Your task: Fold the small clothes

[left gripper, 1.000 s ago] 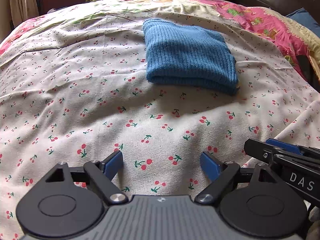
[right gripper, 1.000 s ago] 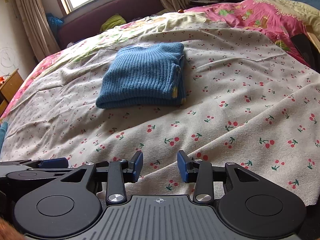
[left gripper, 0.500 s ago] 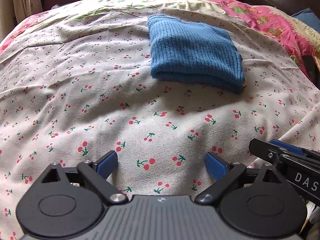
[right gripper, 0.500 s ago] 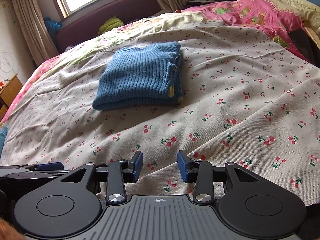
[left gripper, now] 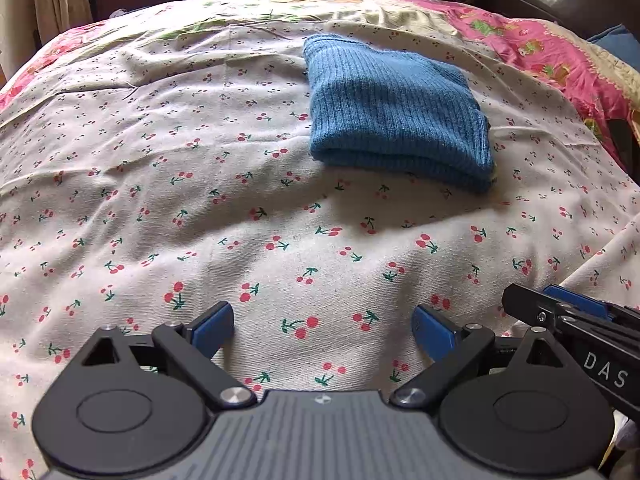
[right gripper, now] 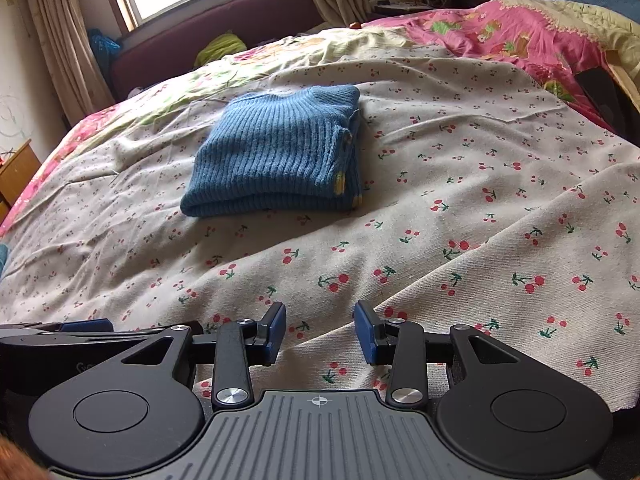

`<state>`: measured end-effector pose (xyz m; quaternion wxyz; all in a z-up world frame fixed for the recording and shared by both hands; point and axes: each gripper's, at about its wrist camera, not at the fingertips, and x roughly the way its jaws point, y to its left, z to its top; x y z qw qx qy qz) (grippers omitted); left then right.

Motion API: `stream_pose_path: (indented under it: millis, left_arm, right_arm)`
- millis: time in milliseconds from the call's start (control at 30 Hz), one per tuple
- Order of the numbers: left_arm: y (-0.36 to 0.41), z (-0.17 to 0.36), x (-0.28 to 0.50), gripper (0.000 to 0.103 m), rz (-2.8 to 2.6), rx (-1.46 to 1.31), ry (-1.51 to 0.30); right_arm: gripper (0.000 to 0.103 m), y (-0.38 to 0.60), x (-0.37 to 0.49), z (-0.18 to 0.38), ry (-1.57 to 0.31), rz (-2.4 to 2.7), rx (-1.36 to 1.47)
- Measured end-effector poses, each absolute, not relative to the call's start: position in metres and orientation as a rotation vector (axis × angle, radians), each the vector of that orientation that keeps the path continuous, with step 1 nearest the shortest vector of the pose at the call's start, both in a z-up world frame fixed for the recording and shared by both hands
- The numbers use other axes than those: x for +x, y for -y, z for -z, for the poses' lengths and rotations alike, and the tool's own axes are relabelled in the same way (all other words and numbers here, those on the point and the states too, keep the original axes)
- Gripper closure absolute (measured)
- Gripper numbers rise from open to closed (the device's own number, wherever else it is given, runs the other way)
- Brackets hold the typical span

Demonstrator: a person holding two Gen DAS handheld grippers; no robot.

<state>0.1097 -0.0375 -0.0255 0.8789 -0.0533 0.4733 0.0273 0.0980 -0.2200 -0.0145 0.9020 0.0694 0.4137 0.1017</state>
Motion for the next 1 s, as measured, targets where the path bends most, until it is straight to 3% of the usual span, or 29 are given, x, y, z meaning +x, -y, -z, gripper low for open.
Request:
stream_pose_path:
  millis: [1000]
  left_arm:
    - [0.0359,0.0243,0.1080,0.000,-0.069,-0.109,-0.978]
  right_arm:
    - [0.065,0.2170,0.0980,0.0175,-0.864,-0.207,0.117]
